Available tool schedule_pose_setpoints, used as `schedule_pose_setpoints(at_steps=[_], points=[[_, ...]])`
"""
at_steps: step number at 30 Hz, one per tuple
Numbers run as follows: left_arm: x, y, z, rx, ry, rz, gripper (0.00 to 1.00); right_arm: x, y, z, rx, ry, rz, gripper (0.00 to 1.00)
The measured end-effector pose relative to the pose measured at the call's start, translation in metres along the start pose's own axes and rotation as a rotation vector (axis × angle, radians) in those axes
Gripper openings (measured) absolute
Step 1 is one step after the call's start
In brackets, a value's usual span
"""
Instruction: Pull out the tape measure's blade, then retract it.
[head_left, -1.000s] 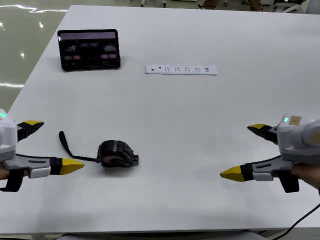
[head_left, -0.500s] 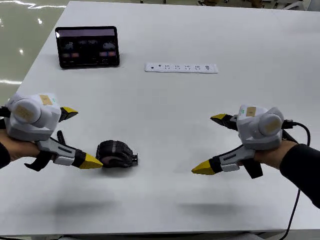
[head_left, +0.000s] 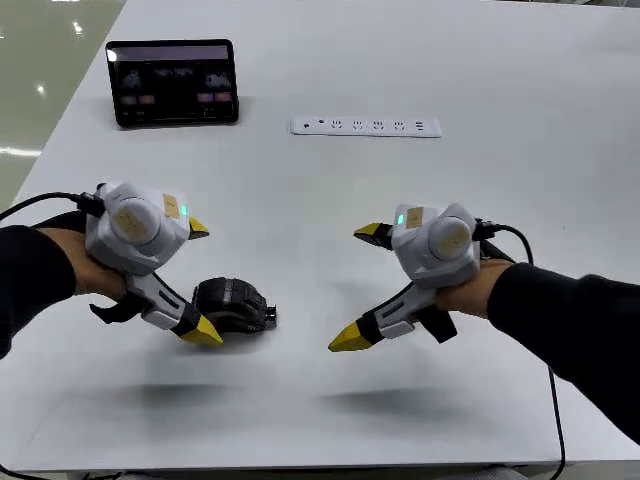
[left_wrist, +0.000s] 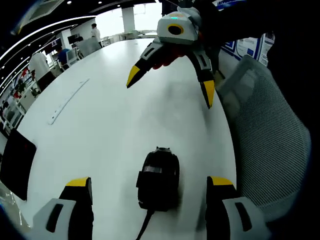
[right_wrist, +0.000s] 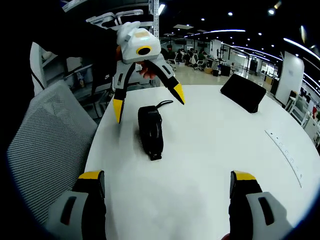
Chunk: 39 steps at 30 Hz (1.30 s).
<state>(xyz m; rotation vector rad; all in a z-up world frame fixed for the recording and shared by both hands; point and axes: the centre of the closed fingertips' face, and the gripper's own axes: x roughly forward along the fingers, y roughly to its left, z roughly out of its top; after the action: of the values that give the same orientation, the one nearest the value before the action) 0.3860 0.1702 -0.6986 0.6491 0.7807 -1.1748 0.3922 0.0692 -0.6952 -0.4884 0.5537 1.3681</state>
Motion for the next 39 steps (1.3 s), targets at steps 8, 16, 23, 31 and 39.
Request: schedule_pose_setpoints(at_steps=[8, 16, 23, 31, 39], points=[[0.013, -0.005, 0.0, 0.029, 0.042, -0.039, 0.75, 0.033, 0.001, 0.02, -0.057, -0.013, 0.013, 0.91], [0.016, -0.008, -0.003, 0.055, 0.102, -0.062, 0.32, 0.054, 0.0, 0.018, -0.09, 0.033, 0.036, 0.79], [0.015, -0.007, -0.005, 0.051, 0.13, -0.066, 0.31, 0.07, 0.011, 0.012, -0.105, 0.068, 0.083, 0.58], [0.016, -0.007, -0.006, 0.045, 0.141, -0.069, 0.31, 0.085, 0.016, -0.002, -0.139, 0.128, 0.115, 0.38], [0.016, -0.009, -0.007, 0.034, 0.144, -0.073, 0.31, 0.093, 0.026, -0.005, -0.142, 0.147, 0.163, 0.16]])
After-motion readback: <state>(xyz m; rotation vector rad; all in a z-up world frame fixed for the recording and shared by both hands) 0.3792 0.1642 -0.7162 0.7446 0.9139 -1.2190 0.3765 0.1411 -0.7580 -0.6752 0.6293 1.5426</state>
